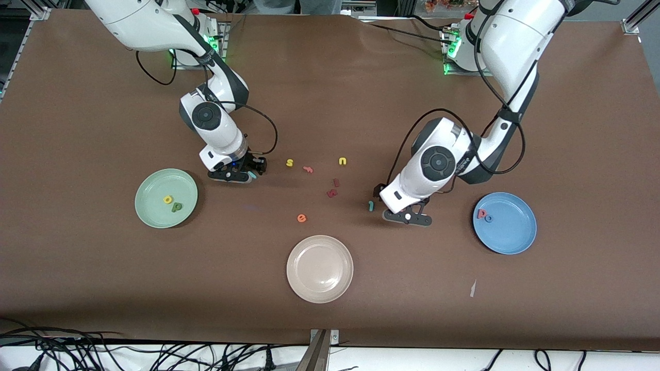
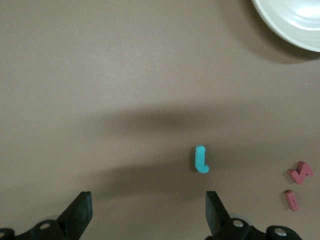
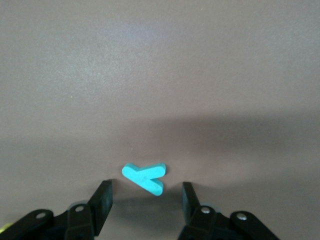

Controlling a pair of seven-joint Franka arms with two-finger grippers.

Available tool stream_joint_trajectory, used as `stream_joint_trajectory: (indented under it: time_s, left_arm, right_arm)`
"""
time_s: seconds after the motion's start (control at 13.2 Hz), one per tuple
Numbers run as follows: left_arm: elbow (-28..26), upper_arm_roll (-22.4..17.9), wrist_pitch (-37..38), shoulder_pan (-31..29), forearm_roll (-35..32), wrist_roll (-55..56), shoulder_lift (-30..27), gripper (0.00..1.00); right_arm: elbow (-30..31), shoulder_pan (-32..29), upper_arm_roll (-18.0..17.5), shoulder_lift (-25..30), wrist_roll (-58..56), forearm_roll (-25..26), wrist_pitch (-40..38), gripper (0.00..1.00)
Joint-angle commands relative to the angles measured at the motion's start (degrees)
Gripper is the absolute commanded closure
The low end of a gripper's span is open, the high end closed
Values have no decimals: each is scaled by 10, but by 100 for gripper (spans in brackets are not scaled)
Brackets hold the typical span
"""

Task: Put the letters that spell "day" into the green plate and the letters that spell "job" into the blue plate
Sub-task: 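Grasp teal y with the right gripper while the left gripper reaches teal l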

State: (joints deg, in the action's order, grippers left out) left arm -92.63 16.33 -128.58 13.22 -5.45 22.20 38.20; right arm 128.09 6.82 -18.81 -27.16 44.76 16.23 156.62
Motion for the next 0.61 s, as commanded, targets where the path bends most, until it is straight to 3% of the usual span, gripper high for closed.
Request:
stream_joint_trajectory:
  time_s: [0.0, 0.23, 0.53]
  left_arm:
    - [46, -13, 11, 20, -10, 41, 27, 0]
    - [69, -14, -7, 44, -10, 95, 58, 1]
    - [82, -38, -24, 65, -11, 111, 86, 3]
  right_arm:
    - [4, 6, 13, -6, 11, 26, 15, 34]
    - [1, 7, 14, -8, 11, 27, 15, 35]
    - [1, 15, 21, -11, 12, 28, 16, 47]
